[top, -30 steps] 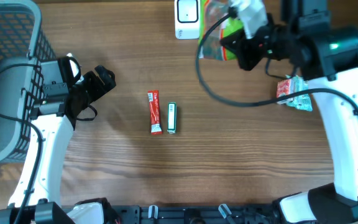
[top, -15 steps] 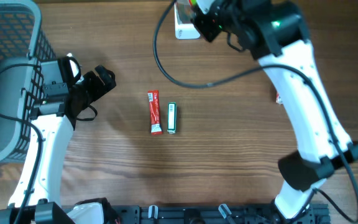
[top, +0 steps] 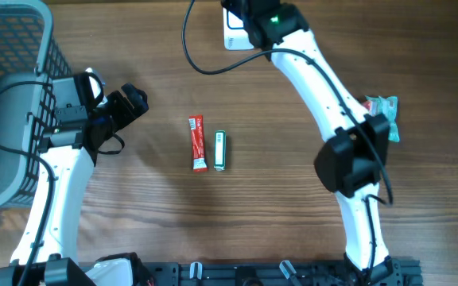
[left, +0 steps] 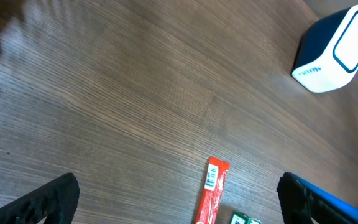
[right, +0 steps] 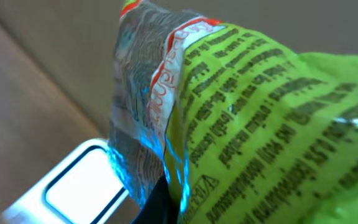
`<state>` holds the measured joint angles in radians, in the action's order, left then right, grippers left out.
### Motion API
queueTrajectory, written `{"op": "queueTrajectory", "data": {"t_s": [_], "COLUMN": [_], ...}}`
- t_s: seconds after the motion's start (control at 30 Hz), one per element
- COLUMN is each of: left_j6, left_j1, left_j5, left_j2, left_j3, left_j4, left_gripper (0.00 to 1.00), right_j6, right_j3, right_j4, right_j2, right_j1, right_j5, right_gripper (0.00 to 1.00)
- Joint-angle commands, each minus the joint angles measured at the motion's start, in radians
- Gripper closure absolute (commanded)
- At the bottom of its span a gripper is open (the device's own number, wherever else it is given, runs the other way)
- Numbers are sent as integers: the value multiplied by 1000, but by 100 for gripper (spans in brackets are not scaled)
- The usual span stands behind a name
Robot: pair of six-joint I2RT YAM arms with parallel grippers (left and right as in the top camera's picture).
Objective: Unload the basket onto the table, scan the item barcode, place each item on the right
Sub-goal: 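Carry the green snack bag to the scanner and hold it over it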
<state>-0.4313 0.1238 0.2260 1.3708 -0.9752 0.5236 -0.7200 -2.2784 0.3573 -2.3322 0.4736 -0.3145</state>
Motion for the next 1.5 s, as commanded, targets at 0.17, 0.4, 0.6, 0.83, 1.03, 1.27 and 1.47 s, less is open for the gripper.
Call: {"op": "queueTrajectory", "data": {"t_s": [0.17,0.4,0.6,0.83,1.03,1.27,1.47], "left_j6": [9,9,9,9,9,9,9], "left_j1": [3,3,3,3,3,3,3], "left_j5": [8,8,8,8,8,8,8], "left_j2": [7,7,7,7,7,7,7], "left_j3": [1,1,1,1,1,1,1], "left_j4": [-2,-2,-2,-2,-2,-2,-2], "left_gripper": [0,0,0,0,0,0,0], "right_j6": [-144,-121,-92,-92,-62,-50,2], "right_j3": [-19,-19,-19,-19,-19,-19,-19], "right_j4": [-86,84,93,63,90,109,107], "right_j2": [-158,-158,-156,-155,-155,-155,-122], "right_j1": [0,6,29,66,69,69,66], "right_j5": [-195,-114,-99,-96,-97,-100,-103], "right_gripper": [96,96,96,96,96,96,96]}}
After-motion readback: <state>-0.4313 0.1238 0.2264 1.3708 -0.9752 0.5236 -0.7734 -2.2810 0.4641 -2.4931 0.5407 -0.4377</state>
